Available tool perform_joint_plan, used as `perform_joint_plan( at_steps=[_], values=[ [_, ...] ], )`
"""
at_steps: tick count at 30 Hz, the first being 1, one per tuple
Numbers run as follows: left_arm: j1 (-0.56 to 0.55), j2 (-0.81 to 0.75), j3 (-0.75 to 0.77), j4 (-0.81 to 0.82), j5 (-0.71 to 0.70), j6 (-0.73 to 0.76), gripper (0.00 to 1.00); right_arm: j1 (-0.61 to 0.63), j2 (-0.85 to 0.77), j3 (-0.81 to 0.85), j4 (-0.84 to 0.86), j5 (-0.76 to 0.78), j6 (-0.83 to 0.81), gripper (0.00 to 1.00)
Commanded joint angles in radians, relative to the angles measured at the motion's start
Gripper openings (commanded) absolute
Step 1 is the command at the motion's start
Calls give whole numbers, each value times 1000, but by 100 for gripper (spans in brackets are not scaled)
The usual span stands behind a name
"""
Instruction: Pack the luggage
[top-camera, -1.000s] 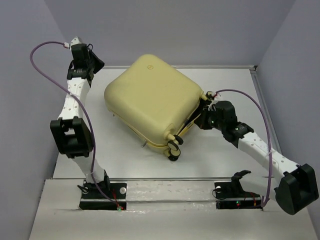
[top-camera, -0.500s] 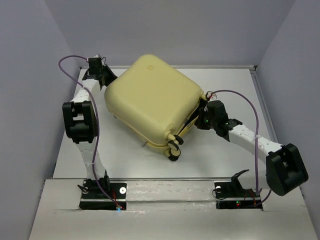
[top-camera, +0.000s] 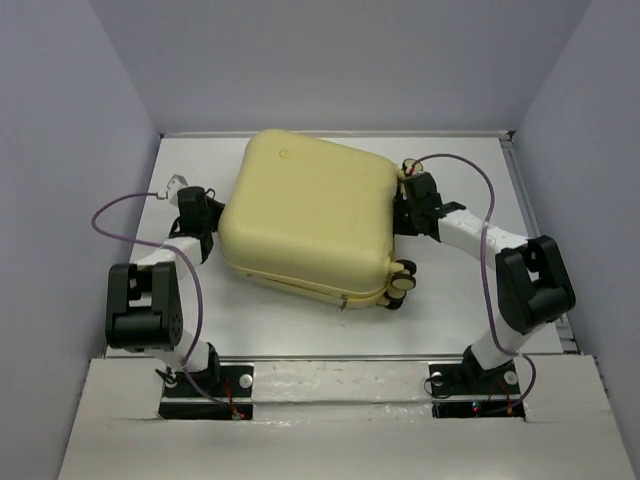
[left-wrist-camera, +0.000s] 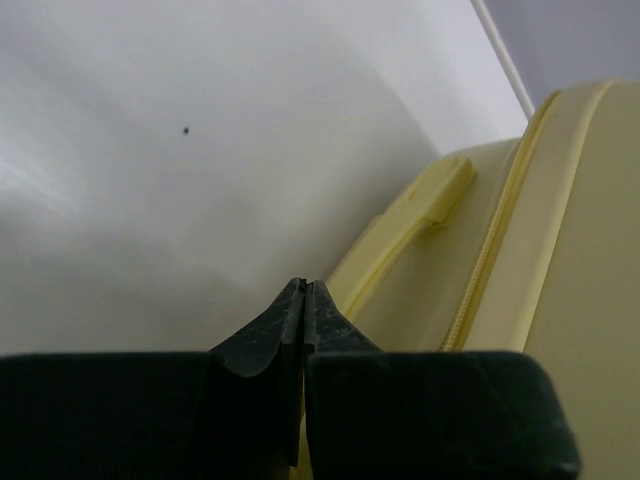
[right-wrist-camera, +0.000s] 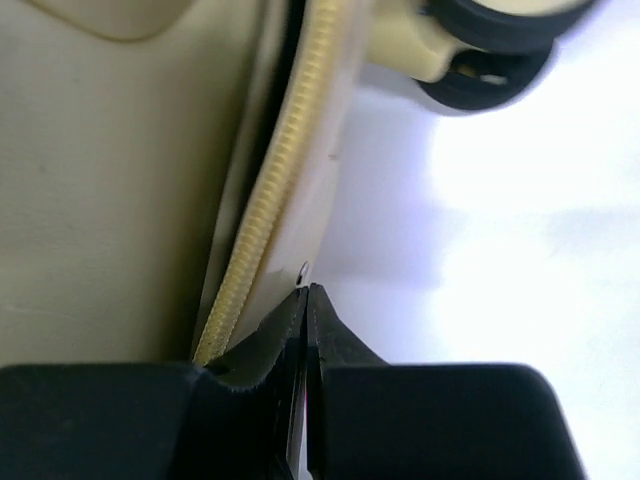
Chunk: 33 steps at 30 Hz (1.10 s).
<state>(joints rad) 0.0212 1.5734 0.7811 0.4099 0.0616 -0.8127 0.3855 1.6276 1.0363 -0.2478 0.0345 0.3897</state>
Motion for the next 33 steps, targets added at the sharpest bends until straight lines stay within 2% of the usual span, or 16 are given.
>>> perform_joint_plan(
  at_steps=[1,2,6,7,9,12,14,16,19,20,22,23,24,26,28,33],
  values=[
    [-288,-217,-237,12,62,15,11,44,78,276,329,-367,-8,9],
    [-311,-255,-270,10,49,9,11,44,99,277,328,-407,-9,11],
    [-406,-453,-408,-2,-6,-49,11,-22,266,576,199,-513,12,32],
    [-430,-485,-430,-5,-11,-60,11,-52,293,629,165,-545,15,44],
    [-473,-579,-491,-5,-48,-112,11,-85,354,768,59,-565,26,57],
    [-600,-641,-545,-6,-152,-187,11,-138,370,852,-24,-591,35,77],
    [-654,-665,-552,-8,-189,-210,11,-157,327,851,-39,-597,28,82],
    [-708,-671,-540,-16,-233,-210,12,-157,269,808,-41,-588,-11,82],
    [-728,-673,-499,-51,-270,-175,12,-157,106,627,-21,-578,-40,76],
    [-730,-674,-479,-60,-281,-168,12,-157,3,494,19,-556,-43,70],
    [-731,-691,-459,-88,-295,-149,12,-157,-107,356,74,-548,-51,58],
    [-731,-700,-447,-97,-299,-131,12,-157,-217,224,118,-548,-51,37],
    [-730,-719,-442,-115,-304,-125,12,-157,-271,161,145,-550,-48,23],
    [-731,-733,-430,-122,-295,-108,15,-157,-384,32,232,-556,-8,7],
    [-733,-742,-422,-112,-273,-98,16,-157,-548,-171,345,-558,33,7],
    [-739,-722,-424,-103,-183,-74,30,-157,-811,-415,314,-365,84,7]
  ],
)
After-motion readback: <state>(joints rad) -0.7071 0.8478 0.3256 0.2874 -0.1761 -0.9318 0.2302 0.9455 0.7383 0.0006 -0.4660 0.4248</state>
